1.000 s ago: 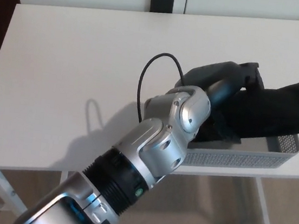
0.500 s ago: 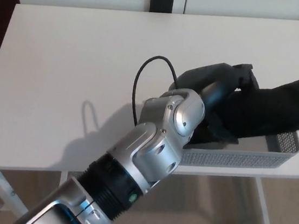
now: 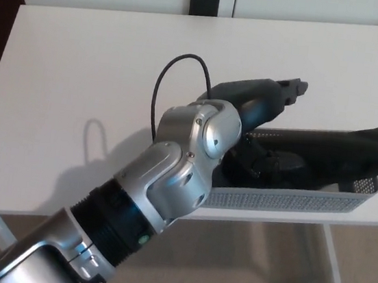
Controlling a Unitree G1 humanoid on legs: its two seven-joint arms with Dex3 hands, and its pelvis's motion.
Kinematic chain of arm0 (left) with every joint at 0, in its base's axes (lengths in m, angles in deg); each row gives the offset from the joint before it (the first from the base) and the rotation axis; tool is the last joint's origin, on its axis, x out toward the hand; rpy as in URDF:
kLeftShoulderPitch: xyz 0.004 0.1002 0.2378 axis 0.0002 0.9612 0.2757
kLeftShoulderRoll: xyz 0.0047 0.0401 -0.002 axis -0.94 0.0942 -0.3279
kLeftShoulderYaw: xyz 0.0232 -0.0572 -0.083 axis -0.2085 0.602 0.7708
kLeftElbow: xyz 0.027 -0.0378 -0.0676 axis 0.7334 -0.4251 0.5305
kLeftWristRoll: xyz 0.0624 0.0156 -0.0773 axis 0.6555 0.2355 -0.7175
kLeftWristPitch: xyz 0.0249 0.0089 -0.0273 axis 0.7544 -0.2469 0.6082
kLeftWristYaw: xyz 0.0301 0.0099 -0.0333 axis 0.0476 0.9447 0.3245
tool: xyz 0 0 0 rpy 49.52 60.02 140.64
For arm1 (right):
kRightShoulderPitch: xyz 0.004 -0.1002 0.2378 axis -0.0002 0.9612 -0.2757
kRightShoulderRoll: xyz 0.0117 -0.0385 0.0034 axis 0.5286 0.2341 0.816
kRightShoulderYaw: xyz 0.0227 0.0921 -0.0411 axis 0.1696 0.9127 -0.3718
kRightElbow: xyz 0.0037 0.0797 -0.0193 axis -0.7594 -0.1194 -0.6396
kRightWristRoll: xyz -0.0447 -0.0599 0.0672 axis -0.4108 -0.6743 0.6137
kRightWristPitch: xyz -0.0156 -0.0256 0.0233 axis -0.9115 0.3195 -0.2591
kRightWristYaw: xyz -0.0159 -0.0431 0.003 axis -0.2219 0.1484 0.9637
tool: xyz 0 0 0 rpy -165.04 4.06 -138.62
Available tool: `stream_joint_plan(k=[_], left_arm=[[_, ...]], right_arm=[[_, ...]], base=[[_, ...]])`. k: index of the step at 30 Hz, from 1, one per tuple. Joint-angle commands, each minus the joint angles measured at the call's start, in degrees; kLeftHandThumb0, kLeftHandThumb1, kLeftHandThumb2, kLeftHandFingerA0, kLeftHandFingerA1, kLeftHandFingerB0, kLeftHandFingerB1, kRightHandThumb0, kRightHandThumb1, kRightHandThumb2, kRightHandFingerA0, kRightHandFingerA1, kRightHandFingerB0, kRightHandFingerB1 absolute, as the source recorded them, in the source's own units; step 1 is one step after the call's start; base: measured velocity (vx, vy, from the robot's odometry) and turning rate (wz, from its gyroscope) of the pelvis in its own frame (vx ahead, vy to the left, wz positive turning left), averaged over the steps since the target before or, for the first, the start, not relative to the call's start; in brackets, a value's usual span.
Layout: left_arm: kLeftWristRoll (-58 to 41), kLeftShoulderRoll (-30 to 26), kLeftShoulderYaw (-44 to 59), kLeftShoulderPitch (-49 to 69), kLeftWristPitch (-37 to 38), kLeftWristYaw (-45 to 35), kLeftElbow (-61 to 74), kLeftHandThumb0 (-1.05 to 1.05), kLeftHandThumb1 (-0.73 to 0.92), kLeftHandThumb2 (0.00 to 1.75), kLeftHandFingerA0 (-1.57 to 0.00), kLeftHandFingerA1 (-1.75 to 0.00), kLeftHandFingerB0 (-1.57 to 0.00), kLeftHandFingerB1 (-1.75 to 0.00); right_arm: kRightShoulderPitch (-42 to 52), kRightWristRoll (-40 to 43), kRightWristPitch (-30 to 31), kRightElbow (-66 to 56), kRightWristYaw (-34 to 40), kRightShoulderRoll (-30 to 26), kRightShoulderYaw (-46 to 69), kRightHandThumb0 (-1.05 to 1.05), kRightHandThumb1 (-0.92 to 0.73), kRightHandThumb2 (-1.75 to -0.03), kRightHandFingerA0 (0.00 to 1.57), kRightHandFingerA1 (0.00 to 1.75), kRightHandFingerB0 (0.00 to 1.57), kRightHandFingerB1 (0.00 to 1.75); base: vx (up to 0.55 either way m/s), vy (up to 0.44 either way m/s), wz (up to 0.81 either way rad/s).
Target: The robot walk towards a table in front and pick up a black pencil case on the left hand side and put the pencil case into a small container on the right hand side
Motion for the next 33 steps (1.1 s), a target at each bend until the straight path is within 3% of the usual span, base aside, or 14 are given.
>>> stream_joint_plan(k=[1,11,15,21,25,26,27,29,30,31,32,33], left_arm=[[-0.55,-1.26,0.57,-1.22,-3.1,-4.01,1.16,-0.94,0.6,0.97,0.0,-0.07,0.0,0.0],[-0.83,-3.27,1.18,-0.95,-3.88,-6.93,6.99,-0.94,0.6,0.96,0.0,-0.05,0.0,0.0],[-1.67,-6.57,3.76,-1.59,-2.94,-9.49,16.95,-0.97,0.59,0.95,0.0,-0.01,0.0,0.0],[-8.37,-13.9,17.97,0.88,-3.55,-15.93,46.92,-0.91,0.6,0.99,0.0,-0.07,0.0,-0.05],[-12.54,-18.8,27.36,9.66,-6.18,-20.23,63.98,-0.91,0.59,0.97,0.0,-0.06,0.0,-0.06],[-14.81,-19.47,30.74,13.52,-6.4,-21.68,67.9,-0.85,0.56,0.98,0.0,-0.14,0.0,-0.12],[-19.26,-19.74,36.02,19.36,-4.78,-23.74,71.35,-0.86,0.59,0.97,-0.04,-0.14,-0.08,-0.13],[-30.13,-19.75,46.13,32.08,1.97,-27.06,74.16,-0.8,0.55,0.96,-0.01,-0.19,-0.07,-0.19],[-34.08,-19.99,48.91,36.43,4.34,-28.09,74.16,-0.81,0.67,0.61,-0.07,-0.26,-0.09,-0.24],[-39.16,-20.4,52.43,42.0,7.25,-29.41,74.16,-0.81,0.67,0.61,-0.07,-0.26,-0.09,-0.24],[-44.51,-20.83,56.15,48.38,9.01,-31.83,74.16,-0.82,0.54,0.88,-0.06,-0.32,-0.1,-0.29],[-46.81,-20.93,58.39,53.16,11.62,-33.54,74.16,-0.83,0.54,0.91,-0.02,-0.38,-0.16,-0.42]], right_arm=[[-0.27,0.12,0.32,0.89,0.37,-0.71,0.37,-0.22,-0.71,-0.61,0.54,0.41,0.51,0.42],[-0.08,-0.14,-0.68,1.3,0.48,-0.79,0.19,-0.24,-0.71,-0.61,0.55,0.42,0.52,0.43],[-0.38,-0.13,-0.35,0.91,0.33,-0.66,0.04,-0.22,-0.72,-0.61,0.56,0.43,0.52,0.43],[0.01,1.95,-1.33,2.57,-1.55,-0.65,1.2,-0.21,-0.71,-0.61,0.55,0.45,0.53,0.45],[1.59,2.03,-1.93,2.74,-2.15,-0.9,1.13,-0.2,-0.72,-0.61,0.58,0.45,0.52,0.45],[2.21,2.37,-2.04,2.64,-2.19,-0.51,1.28,-0.19,-0.71,-0.61,0.61,0.47,0.53,0.45],[2.78,2.32,-2.26,2.68,-2.17,-0.44,1.21,-0.19,-0.71,-0.6,0.61,0.47,0.52,0.45],[4.01,1.82,-2.86,3.22,-2.1,-0.51,0.8,-0.2,-0.7,-0.6,0.61,0.47,0.52,0.45],[4.45,1.82,-3.12,3.2,-2.26,-0.51,0.73,-0.19,-0.71,-0.6,0.6,0.48,0.51,0.45],[4.99,1.87,-3.46,3.11,-2.53,-0.52,0.67,-0.19,-0.71,-0.6,0.6,0.48,0.51,0.45],[5.22,2.24,-4.17,3.64,-2.95,-0.41,0.82,-0.19,-0.71,-0.6,0.58,0.47,0.51,0.45],[5.55,1.89,-4.5,3.65,-2.65,-0.52,0.64,-0.2,-0.71,-0.6,0.6,0.47,0.52,0.45]], base=[[0.0,0.0,0.0],[0.0,0.0,0.0],[0.0,0.0,0.0],[0.0,0.0,0.0],[0.0,0.0,0.0],[0.0,0.0,0.0],[0.0,0.0,0.0],[0.0,0.0,0.0],[0.0,0.0,0.0],[0.0,0.0,0.0],[0.0,0.0,0.0],[0.0,0.0,0.0]])
